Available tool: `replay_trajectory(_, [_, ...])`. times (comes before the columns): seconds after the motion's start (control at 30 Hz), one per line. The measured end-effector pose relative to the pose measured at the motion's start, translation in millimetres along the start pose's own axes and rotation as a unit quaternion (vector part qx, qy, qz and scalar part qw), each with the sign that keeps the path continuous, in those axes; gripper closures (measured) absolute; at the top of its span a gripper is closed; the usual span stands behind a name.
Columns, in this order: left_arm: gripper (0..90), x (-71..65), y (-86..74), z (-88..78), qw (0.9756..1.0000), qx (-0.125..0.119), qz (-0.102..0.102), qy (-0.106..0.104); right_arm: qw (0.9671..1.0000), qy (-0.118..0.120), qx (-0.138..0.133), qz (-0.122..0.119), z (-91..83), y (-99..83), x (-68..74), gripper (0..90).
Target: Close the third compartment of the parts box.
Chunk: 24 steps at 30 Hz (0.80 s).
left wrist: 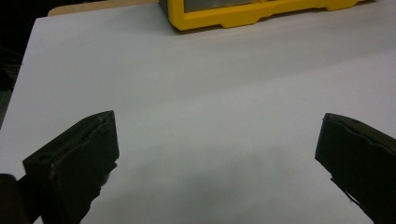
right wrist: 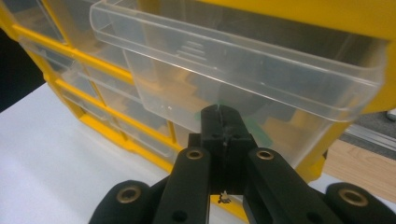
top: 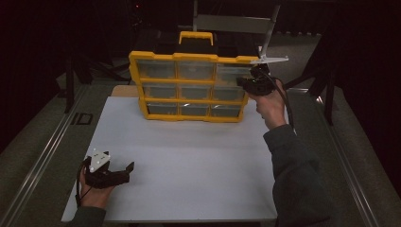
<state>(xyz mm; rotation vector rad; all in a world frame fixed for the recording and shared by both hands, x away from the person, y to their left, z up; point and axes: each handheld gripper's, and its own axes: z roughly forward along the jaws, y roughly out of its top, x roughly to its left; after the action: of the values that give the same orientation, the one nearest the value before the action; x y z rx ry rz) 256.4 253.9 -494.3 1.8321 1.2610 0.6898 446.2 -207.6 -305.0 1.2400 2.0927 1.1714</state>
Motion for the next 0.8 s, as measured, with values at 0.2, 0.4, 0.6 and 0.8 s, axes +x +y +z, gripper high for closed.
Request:
replay_trajectory(0.2, [0.1, 0.0, 0.0, 0.1, 1.0, 0.0, 0.001, 0.0, 0.9999, -0.013, 0.001, 0.002, 2.8, 1.5, -3.1, 89.9])
replay_trajectory(0.4, [0.1, -0.1, 0.0, 0.2, 1.0, 0.0, 0.001, 0.0, 0.9997, -0.024, 0.003, -0.002, 6.8, 2.4, -3.2, 89.9])
replay_trajectory(0.6, [0.1, 0.0, 0.0, 0.3, 1.0, 0.001, 0.0, 0.0, 0.9996, -0.027, 0.002, -0.002, 10.7, 3.1, -4.8, 89.9])
replay_trajectory(0.8, [0.1, 0.0, -0.1, 0.4, 1.0, 0.001, 0.001, 0.0, 0.9995, -0.032, 0.001, 0.004, 15.2, 2.8, -6.0, 89.9])
